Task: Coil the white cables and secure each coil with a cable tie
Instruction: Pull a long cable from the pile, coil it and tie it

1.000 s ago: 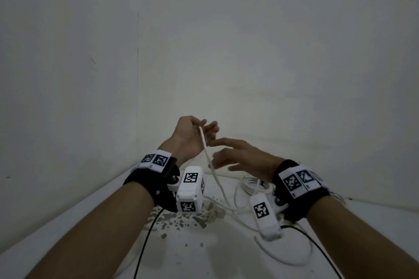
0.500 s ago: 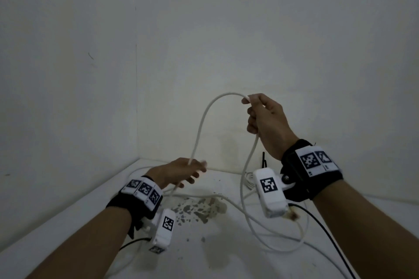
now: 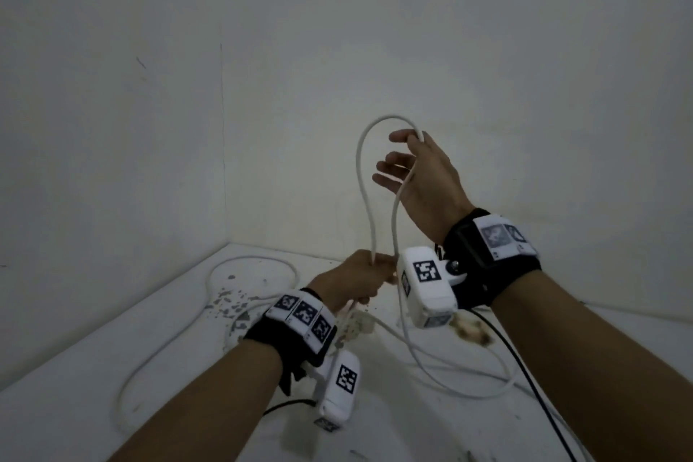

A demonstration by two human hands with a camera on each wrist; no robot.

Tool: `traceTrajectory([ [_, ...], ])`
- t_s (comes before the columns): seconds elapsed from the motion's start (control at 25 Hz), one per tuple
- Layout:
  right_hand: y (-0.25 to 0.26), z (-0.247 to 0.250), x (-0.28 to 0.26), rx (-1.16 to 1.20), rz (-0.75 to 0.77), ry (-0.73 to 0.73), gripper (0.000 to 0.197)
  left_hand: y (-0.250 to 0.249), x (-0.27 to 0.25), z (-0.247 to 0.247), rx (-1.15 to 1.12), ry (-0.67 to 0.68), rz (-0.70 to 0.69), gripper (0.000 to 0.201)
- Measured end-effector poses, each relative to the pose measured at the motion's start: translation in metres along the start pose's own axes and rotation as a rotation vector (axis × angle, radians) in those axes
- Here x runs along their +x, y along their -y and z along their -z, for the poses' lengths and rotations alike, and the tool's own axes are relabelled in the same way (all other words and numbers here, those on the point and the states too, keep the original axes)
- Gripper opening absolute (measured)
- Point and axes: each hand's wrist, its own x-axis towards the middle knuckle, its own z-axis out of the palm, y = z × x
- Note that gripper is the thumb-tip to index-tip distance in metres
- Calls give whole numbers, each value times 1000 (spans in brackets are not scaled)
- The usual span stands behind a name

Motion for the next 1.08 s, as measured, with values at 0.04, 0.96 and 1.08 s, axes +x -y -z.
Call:
traceTrajectory([
  [0.04,3,5,0,32,6,-1,27,1,6,0,-28,-78,28,32],
  [0.96,10,56,2,-675,36,14,28,-1,23,72,-1103,-295,93,28],
  [1.08,41,25,5,-624,299,40,2,1,23,58,-1012,-256,163,26],
])
